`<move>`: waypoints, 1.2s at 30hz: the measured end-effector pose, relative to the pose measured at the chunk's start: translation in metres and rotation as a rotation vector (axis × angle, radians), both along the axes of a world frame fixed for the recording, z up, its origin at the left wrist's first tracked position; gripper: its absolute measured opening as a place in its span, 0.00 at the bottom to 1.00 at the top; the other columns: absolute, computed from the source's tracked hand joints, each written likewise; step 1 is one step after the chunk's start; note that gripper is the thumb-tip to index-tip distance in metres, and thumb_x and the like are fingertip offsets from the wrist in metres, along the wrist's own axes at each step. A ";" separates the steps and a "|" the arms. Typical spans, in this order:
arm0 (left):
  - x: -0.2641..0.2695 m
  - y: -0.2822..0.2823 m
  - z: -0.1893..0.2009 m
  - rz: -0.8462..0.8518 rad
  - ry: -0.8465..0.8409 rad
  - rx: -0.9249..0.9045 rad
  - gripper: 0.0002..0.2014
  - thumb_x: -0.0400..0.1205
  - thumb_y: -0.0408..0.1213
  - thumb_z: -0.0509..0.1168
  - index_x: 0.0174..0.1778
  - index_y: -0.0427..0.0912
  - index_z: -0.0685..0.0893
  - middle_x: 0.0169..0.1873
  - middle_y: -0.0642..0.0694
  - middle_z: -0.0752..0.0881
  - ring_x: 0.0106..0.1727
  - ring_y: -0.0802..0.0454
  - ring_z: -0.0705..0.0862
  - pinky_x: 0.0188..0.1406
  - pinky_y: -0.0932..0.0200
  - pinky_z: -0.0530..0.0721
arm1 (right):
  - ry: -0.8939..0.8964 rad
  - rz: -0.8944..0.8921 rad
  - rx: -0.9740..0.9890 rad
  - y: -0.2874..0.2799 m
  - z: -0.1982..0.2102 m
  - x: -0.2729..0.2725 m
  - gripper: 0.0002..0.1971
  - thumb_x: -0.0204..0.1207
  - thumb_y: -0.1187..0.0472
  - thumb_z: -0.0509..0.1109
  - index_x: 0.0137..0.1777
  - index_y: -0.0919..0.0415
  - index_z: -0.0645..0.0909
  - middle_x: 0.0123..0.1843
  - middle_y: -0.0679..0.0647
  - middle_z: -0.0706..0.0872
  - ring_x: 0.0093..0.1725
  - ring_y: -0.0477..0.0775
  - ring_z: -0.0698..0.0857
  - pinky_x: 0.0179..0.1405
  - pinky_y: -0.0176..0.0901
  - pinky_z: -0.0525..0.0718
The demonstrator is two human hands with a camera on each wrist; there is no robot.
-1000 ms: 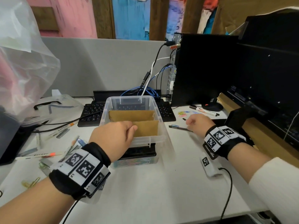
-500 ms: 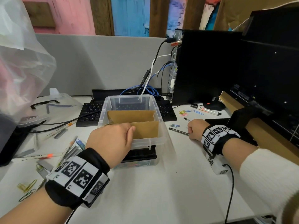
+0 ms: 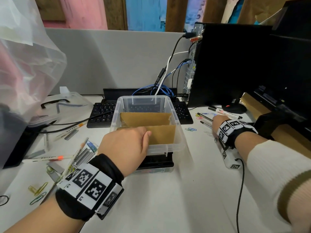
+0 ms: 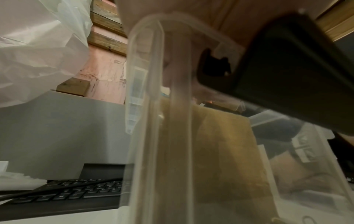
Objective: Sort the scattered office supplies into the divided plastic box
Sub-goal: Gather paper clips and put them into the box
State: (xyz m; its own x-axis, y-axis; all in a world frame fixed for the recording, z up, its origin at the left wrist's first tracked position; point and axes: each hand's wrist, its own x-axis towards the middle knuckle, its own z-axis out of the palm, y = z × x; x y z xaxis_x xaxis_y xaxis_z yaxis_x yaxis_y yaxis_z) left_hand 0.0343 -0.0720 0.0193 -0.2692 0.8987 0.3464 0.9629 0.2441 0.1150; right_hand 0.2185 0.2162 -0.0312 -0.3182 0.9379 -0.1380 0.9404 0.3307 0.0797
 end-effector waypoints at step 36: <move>-0.107 0.075 0.065 -0.274 -0.639 -0.114 0.04 0.79 0.40 0.65 0.39 0.48 0.82 0.29 0.57 0.88 0.28 0.61 0.87 0.35 0.62 0.83 | 1.250 0.281 -0.991 -0.081 0.126 -0.152 0.19 0.74 0.56 0.68 0.60 0.68 0.76 0.34 0.53 0.73 0.28 0.47 0.70 0.24 0.39 0.68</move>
